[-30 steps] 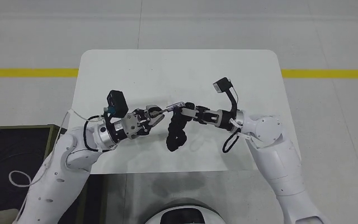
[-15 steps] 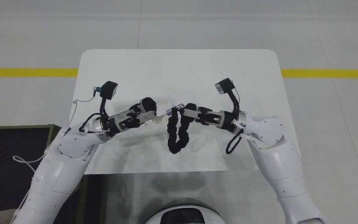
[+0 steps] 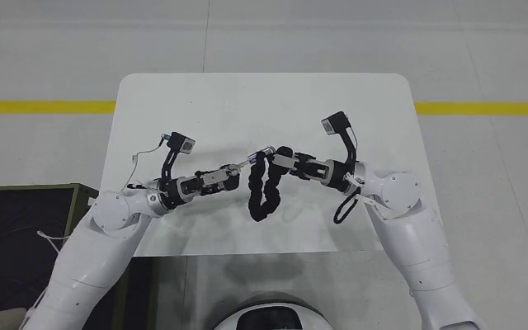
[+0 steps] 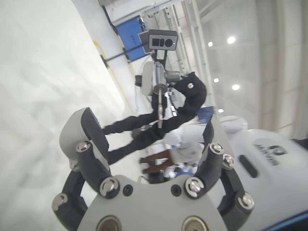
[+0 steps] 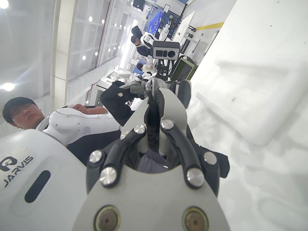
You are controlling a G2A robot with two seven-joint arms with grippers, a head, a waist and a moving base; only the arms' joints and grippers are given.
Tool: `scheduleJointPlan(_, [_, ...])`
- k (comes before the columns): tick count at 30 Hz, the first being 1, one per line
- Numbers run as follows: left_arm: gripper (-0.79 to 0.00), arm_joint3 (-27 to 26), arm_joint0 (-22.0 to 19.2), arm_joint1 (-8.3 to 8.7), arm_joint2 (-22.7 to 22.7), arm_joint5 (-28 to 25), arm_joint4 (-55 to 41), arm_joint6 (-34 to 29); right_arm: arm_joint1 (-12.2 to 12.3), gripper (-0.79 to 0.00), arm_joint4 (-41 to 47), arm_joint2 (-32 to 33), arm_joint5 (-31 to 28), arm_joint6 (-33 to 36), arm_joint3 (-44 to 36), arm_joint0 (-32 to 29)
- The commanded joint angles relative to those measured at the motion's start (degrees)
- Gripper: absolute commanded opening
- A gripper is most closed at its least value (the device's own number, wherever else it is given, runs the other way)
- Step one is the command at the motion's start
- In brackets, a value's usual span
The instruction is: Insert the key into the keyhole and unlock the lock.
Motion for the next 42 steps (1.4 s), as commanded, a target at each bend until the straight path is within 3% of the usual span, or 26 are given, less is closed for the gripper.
scheduleJointPlan(1, [-0.302, 2.1, -0.7, -0.39, 0.7, 1.1, -7.8, -4.0, 0.0, -0.785, -0.7, -0.2, 0.0, -0.5, -0.1, -0.1])
scheduleJointPlan(2, [-0.326, 2.9, -1.0, -0.60, 1.1, 1.8, -8.9, -4.2, 0.0, -0.785, -1.0, -0.3, 0.0, -0.9, -0.1, 0.0])
scheduleJointPlan(3, [-0.416, 3.4, -1.2, -0.86, 1.5, 2.5, -10.6, -4.3, 0.0, -0.785, -1.7, -0.3, -0.1, -1.3, -0.2, 0.0])
scheduleJointPlan(4, [-0.456, 4.0, -1.6, -1.05, 1.7, 2.8, -11.0, -4.4, 0.1, -0.785, -2.2, -0.5, -0.2, -1.6, -0.3, -0.1])
scheduleJointPlan(10, [-0.548, 5.3, -2.8, -1.78, 1.7, 1.9, -7.3, -3.5, 0.1, -0.785, -3.6, -0.6, -0.3, -2.8, -0.9, -0.4])
scheduleJointPlan(11, [-0.619, 5.2, -2.8, -1.85, 1.5, 1.1, -5.6, -3.3, 0.1, -0.785, -3.7, -0.7, -0.3, -2.9, -1.0, -0.5])
scheduleJointPlan(16, [-0.785, 4.1, -2.0, -2.33, 0.8, -1.0, -1.2, -0.4, 0.2, -0.785, -4.0, -0.7, -0.3, -3.3, -1.0, -0.5])
scheduleJointPlan(32, [-0.785, 2.4, -1.1, -3.60, -1.0, -1.8, 3.8, 1.3, 0.4, -0.785, -5.1, -1.5, -0.6, -3.2, -1.6, -0.4])
scheduleJointPlan(42, [-0.785, -2.6, 2.4, -4.12, -4.6, -15.1, 25.3, 11.1, 0.6, -0.785, -4.6, -1.5, -0.1, -2.7, -2.0, -0.1])
